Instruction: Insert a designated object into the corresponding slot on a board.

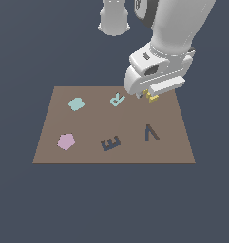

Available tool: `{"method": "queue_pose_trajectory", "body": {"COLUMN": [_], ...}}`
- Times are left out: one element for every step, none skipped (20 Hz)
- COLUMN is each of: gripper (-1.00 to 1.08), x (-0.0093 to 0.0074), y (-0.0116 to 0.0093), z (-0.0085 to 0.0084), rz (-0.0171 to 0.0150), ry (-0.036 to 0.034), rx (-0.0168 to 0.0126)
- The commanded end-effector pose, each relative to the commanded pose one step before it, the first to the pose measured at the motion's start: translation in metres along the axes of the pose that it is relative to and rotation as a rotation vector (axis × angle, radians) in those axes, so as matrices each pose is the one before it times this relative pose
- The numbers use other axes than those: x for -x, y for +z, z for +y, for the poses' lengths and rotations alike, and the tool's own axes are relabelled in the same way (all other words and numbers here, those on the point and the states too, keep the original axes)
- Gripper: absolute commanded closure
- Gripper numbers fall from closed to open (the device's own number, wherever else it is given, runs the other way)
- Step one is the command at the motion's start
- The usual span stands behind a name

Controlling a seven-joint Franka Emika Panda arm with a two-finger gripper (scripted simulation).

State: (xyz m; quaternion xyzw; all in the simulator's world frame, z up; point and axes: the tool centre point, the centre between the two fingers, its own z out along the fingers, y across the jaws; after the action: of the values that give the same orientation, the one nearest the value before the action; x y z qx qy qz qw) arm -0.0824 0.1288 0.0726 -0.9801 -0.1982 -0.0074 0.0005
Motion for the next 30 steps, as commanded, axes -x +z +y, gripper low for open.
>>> {"method": "queue_pose_trajectory", "body": {"gripper": [-0.92, -0.92, -0.92, -0.92, -0.92, -0.92, -0.92, -0.92, -0.92, -0.92, -0.92, -0.92, -0.92, -0.92, -0.92, -0.92, -0.92, -0.92, -0.92, -0.92, 1.08, 1.08, 1.08, 1.08, 1.08, 1.08, 1.08, 1.08, 1.08, 1.08], "x": [0.00763, 0.00204, 0.00161, 0.00118, 0.00077, 0.00036, 0.00012, -0.00053, 0.00001, 0.00003, 0.00005, 0.00002, 0.00012, 0.00011, 0.00019, 0.00012, 0.00015, 0.00005, 0.00007, 0.00002, 0.00000, 0.00000, 0.00000, 0.00000, 0.00000, 0.00000, 0.00000, 0.00000, 0.00000, 0.00000], "y": [0.01148, 0.00328, 0.00268, 0.00209, 0.00148, 0.00091, 0.00020, -0.00111, 0.00030, 0.00090, 0.00150, 0.00206, 0.00271, 0.00327, 0.00332, 0.00267, 0.00211, 0.00147, 0.00091, 0.00030, 0.00000, 0.00000, 0.00000, 0.00000, 0.00000, 0.00000, 0.00000, 0.00000, 0.00000, 0.00000], "z": [-0.00959, -0.00263, -0.00206, -0.00149, -0.00090, -0.00044, 0.00013, 0.00030, 0.00002, 0.00005, 0.00008, -0.00023, 0.00014, -0.00017, 0.00017, -0.00020, 0.00010, -0.00026, 0.00004, 0.00001, 0.00000, 0.00000, 0.00000, 0.00000, 0.00000, 0.00000, 0.00000, 0.00000, 0.00000, 0.00000], "rz": [-0.00706, -0.00233, -0.00189, -0.00146, -0.00101, -0.00063, 0.00000, -0.00048, 0.00000, 0.00000, 0.00000, 0.00003, 0.00000, 0.00003, 0.00000, 0.00003, 0.00000, 0.00002, 0.00000, 0.00000, 0.00000, 0.00000, 0.00000, 0.00000, 0.00000, 0.00000, 0.00000, 0.00000, 0.00000, 0.00000], "ry": [-0.02773, -0.00743, -0.00591, -0.00439, -0.00283, -0.00154, 0.00000, 0.00230, 0.00000, 0.00000, 0.00000, -0.00061, 0.00000, -0.00062, 0.00000, -0.00063, 0.00000, -0.00063, 0.00000, 0.00000, 0.00000, 0.00000, 0.00000, 0.00000, 0.00000, 0.00000, 0.00000, 0.00000, 0.00000, 0.00000], "rx": [-0.00254, -0.00061, -0.00037, -0.00012, 0.00012, 0.00031, 0.00000, -0.00044, 0.00000, 0.00000, 0.00000, 0.00032, 0.00000, 0.00030, 0.00000, 0.00029, 0.00000, 0.00029, 0.00000, 0.00000, 0.00000, 0.00000, 0.00000, 0.00000, 0.00000, 0.00000, 0.00000, 0.00000, 0.00000, 0.00000]}}
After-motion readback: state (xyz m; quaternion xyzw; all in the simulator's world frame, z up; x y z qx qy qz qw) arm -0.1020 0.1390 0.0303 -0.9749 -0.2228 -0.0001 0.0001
